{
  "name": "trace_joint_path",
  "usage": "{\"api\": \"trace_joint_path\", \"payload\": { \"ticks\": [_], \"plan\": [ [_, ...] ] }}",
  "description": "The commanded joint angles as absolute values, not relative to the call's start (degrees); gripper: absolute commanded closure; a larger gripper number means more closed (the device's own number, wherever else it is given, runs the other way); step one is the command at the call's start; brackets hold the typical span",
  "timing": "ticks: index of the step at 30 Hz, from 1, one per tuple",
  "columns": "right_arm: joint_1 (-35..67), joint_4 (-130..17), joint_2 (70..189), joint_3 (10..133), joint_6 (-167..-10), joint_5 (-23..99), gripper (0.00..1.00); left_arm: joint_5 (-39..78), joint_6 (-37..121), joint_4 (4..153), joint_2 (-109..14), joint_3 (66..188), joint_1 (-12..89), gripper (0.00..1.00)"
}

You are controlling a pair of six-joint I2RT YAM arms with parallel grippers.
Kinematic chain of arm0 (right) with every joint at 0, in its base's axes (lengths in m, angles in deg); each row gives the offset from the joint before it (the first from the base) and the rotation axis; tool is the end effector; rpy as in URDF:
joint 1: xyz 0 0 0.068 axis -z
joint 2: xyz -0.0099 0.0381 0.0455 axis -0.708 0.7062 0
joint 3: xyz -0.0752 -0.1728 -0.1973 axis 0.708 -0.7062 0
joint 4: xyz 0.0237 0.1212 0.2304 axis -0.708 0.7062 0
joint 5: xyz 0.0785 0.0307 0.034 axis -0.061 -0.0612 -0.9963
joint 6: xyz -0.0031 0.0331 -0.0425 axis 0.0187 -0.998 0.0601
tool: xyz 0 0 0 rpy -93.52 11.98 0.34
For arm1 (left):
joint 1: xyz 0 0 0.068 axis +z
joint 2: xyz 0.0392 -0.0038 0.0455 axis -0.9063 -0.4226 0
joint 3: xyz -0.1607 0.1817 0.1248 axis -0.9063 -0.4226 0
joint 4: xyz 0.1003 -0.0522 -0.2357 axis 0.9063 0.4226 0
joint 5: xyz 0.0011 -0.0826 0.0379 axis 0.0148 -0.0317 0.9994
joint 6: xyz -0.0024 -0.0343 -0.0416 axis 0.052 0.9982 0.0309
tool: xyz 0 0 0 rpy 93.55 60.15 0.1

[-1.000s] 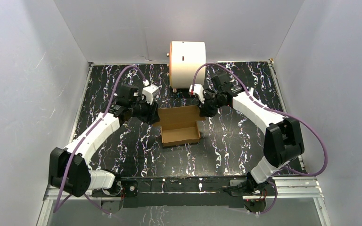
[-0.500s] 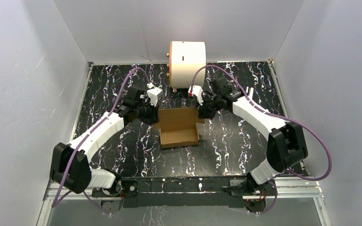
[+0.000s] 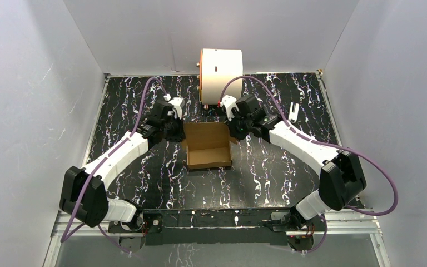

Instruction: Fold the paper box

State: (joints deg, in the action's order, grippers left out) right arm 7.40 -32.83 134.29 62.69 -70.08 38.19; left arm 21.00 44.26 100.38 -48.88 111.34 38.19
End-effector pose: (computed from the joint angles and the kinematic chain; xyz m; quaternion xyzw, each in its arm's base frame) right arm 0.2593 0.2062 0.2768 -0.4056 0.8234 0.1490 0.3679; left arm 0.2617 -0.1370 0.2712 0.1302 0.8953 -0.1973 0.3776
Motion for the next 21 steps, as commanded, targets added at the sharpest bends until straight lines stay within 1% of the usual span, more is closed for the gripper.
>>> {"api": "trace_joint_path", "payload": {
  "ticks": [1,9,13,18,21],
  "plan": [
    [4.34,-40.28,131.34,63.07,-86.19,49.45,1.00,24.55,53.20,93.63,-48.51,113.58,37.58,1.00],
    [0.24,-45.12,134.66,63.15,-99.40,59.27,1.00,27.17,59.68,85.73,-49.28,112.00,36.56,1.00],
    [-1.25,-47.55,136.78,62.81,-107.79,67.11,1.00,29.74,60.45,83.36,-50.01,111.35,36.03,1.00],
    [-1.57,-52.34,137.75,60.72,-113.55,72.75,1.00,31.32,60.43,81.41,-50.44,109.51,35.82,1.00],
    [-1.67,-54.92,138.62,59.91,-114.59,73.97,1.00,31.63,60.57,81.22,-50.76,108.28,35.82,1.00]
  ]
}}
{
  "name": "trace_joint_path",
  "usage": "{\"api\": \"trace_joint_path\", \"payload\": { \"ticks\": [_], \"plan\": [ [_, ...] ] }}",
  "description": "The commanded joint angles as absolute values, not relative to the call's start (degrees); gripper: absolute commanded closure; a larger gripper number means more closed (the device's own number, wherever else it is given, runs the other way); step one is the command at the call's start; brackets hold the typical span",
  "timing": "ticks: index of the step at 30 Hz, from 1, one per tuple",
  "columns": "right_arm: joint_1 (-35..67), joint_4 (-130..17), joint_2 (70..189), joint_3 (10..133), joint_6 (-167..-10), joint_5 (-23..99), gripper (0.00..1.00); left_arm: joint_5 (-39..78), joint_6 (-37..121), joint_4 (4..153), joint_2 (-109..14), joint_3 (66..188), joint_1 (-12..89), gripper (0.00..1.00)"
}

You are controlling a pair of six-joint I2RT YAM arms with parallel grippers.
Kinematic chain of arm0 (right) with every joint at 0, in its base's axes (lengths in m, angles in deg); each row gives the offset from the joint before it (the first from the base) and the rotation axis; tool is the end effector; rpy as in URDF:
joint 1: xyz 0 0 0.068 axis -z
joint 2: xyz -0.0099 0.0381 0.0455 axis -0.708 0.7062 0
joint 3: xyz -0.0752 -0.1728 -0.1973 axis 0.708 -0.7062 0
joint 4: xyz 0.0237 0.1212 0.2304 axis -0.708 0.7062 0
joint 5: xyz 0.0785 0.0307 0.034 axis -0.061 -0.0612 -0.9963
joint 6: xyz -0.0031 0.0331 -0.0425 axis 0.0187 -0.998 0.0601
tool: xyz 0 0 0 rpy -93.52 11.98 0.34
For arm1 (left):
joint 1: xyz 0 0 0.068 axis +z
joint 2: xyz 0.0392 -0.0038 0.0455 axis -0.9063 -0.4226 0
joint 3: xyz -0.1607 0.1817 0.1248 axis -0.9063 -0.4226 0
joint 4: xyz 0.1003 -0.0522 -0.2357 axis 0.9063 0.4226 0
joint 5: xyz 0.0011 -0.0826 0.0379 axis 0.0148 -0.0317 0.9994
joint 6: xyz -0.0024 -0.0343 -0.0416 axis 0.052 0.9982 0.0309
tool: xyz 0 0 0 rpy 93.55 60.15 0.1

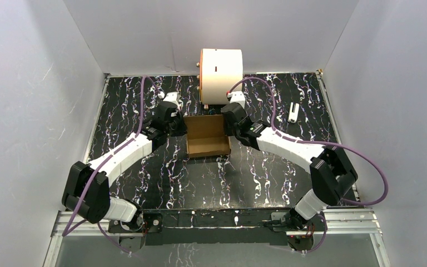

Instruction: Fold the paper box

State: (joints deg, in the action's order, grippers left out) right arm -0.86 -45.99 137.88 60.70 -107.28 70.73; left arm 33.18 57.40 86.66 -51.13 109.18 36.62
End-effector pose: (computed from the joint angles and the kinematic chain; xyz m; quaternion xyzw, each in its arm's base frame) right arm 0.2549 0.2418 0.2660 -0.0569 0.8743 0.1034 0.4708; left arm 0.2768 -0.1458 0.2685 -0.0095 0.8680 -0.1936 0.4571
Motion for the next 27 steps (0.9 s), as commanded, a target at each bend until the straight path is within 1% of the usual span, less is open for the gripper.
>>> {"api": "trace_joint_path", "payload": {
  "ticks": [1,9,17,19,22,27],
  "plan": [
    [-1.73,-55.71,138.91,59.49,-114.68,74.36,1.00,31.58,60.67,81.24,-50.79,107.90,35.82,1.00],
    [-2.56,-59.35,138.36,53.52,-114.63,75.31,1.00,30.20,61.15,79.04,-49.24,103.94,35.73,1.00],
    [-3.09,-62.54,135.43,46.89,-113.34,76.04,1.00,29.81,65.35,76.87,-45.37,98.14,34.94,1.00],
    [-3.24,-62.91,134.72,45.95,-113.21,76.07,1.00,29.84,65.45,76.86,-44.83,97.43,34.33,0.98],
    [-3.60,-64.14,133.35,44.11,-112.68,75.59,0.93,29.63,65.62,77.11,-43.39,96.20,33.78,0.93],
    [-3.68,-65.90,129.62,40.92,-112.07,73.74,0.74,28.70,65.64,78.87,-40.39,94.70,33.11,0.85]
  ]
}}
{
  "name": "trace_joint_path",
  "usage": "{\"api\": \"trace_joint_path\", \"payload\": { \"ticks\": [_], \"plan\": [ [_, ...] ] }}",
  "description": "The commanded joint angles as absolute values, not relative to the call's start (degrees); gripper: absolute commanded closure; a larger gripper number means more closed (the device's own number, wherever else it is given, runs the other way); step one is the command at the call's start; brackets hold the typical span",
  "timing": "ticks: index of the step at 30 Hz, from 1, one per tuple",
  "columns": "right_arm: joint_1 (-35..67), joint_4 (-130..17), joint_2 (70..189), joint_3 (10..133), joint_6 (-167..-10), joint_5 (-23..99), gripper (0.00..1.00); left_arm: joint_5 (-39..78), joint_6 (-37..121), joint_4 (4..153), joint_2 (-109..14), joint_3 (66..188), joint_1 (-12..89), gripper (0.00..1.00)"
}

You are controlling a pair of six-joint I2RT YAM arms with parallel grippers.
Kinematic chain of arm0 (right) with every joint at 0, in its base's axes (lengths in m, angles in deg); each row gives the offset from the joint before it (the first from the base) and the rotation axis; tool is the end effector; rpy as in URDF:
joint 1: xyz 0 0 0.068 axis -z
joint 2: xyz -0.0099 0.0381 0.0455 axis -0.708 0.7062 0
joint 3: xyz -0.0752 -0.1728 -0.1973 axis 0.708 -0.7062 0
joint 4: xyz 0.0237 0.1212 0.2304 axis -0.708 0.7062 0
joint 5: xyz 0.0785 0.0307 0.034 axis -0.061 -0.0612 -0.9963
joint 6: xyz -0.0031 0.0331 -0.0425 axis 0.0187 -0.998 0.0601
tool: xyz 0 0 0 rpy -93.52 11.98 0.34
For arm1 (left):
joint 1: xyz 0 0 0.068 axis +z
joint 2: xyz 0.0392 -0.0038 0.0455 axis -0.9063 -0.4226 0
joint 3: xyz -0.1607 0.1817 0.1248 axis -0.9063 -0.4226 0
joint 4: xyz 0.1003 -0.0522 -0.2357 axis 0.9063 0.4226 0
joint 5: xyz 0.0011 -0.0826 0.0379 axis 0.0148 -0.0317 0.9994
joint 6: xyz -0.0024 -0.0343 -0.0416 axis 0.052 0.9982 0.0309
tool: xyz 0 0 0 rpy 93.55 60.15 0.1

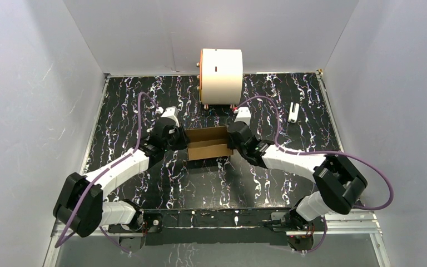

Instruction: Fold the paper box

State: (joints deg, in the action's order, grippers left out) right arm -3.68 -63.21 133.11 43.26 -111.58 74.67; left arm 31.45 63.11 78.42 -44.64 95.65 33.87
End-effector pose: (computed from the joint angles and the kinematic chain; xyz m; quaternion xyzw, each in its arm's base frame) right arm 0.2213 0.2264 0.2194 -0.0180 0.8540 0.1322 0.5029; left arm 0.2385 -0.1414 0.2333 -0.0247 0.8628 -0.2430 0.4426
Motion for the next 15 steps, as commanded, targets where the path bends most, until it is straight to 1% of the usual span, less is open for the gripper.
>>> {"api": "trace_joint_path", "payload": {
  "ticks": [1,5,9,12,15],
  "plan": [
    [-3.70,-66.31,128.67,40.37,-111.68,73.11,0.71,28.67,65.56,79.38,-39.68,94.36,33.10,0.83],
    [-3.71,-66.73,125.93,38.91,-110.10,70.95,0.55,28.74,65.14,80.56,-36.55,92.82,33.01,0.77],
    [-3.71,-65.98,123.19,38.03,-108.85,69.35,0.38,28.28,64.94,83.21,-33.41,91.74,32.92,0.67],
    [-3.71,-65.24,120.89,37.97,-107.15,68.02,0.28,28.74,64.65,84.54,-30.52,91.44,32.92,0.60],
    [-3.70,-63.41,118.17,38.20,-105.25,65.83,0.18,29.12,64.13,86.86,-27.73,91.69,32.92,0.50]
  ]
}}
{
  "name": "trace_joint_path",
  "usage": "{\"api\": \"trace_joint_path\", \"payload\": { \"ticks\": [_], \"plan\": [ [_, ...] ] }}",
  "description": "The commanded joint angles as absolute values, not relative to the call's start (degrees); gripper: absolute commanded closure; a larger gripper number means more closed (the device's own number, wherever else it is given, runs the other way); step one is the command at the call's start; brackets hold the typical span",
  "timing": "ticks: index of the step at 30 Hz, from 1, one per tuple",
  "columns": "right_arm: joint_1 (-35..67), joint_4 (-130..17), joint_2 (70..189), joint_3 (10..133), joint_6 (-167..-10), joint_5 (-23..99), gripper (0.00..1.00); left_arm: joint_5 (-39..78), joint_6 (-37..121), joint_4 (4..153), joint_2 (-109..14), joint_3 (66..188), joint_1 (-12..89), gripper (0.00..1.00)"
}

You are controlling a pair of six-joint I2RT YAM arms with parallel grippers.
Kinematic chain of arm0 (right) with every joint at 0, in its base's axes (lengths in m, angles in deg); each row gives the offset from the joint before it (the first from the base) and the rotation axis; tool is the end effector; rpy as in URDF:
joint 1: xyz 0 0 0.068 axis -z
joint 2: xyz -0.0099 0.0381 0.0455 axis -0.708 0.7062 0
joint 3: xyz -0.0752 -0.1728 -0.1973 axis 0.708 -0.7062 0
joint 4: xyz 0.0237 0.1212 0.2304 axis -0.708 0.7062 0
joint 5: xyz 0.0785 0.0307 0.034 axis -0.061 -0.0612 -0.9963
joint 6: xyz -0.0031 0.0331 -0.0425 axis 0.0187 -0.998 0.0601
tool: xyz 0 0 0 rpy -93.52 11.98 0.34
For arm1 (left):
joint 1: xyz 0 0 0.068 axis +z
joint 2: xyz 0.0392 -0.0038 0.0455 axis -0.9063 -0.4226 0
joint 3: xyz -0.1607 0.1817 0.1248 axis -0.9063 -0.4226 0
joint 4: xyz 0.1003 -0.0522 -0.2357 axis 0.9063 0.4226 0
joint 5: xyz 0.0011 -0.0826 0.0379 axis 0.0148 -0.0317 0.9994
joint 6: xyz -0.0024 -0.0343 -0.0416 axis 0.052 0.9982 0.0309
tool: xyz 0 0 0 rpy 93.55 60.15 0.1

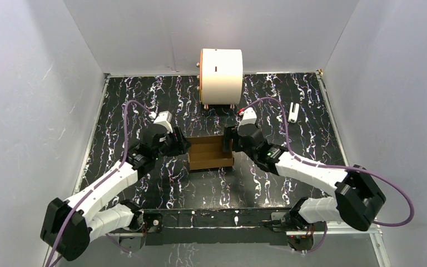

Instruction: Fold the paper box

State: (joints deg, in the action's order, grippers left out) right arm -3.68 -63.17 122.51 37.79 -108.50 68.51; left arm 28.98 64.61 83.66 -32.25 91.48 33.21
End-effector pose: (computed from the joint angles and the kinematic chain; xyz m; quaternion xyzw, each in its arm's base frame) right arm 0.1965 0.2033 0.2389 -0.0565 0.8383 0.1849 0.5098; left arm 0.2013 -0.1240 0.2508 -0.0201 0.8498 -0.2792 0.4467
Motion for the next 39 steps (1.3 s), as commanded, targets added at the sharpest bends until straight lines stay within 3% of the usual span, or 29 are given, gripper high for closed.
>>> {"api": "trace_joint_path", "payload": {
  "ticks": [1,4,11,17,24,39],
  "plan": [
    [-3.69,-62.76,117.24,38.22,-104.60,65.04,0.14,29.12,63.88,87.92,-26.76,91.66,32.92,0.47],
    [-3.66,-60.62,114.31,38.82,-102.36,62.16,0.03,28.33,63.71,90.20,-24.18,91.48,32.92,0.37],
    [-3.71,-53.43,110.71,44.26,-97.74,57.17,0.02,25.22,65.34,95.29,-17.22,91.83,32.94,0.28],
    [-3.71,-49.88,113.30,51.58,-95.58,60.05,0.06,29.93,62.25,100.24,-16.00,100.43,33.01,0.33],
    [-3.71,-47.71,118.56,55.44,-94.08,61.83,0.11,29.52,57.87,101.55,-25.38,108.16,33.01,0.38],
    [-3.71,-45.95,119.24,47.55,-97.71,57.11,0.14,18.44,62.75,99.92,-30.05,100.56,33.01,0.64]
  ]
}}
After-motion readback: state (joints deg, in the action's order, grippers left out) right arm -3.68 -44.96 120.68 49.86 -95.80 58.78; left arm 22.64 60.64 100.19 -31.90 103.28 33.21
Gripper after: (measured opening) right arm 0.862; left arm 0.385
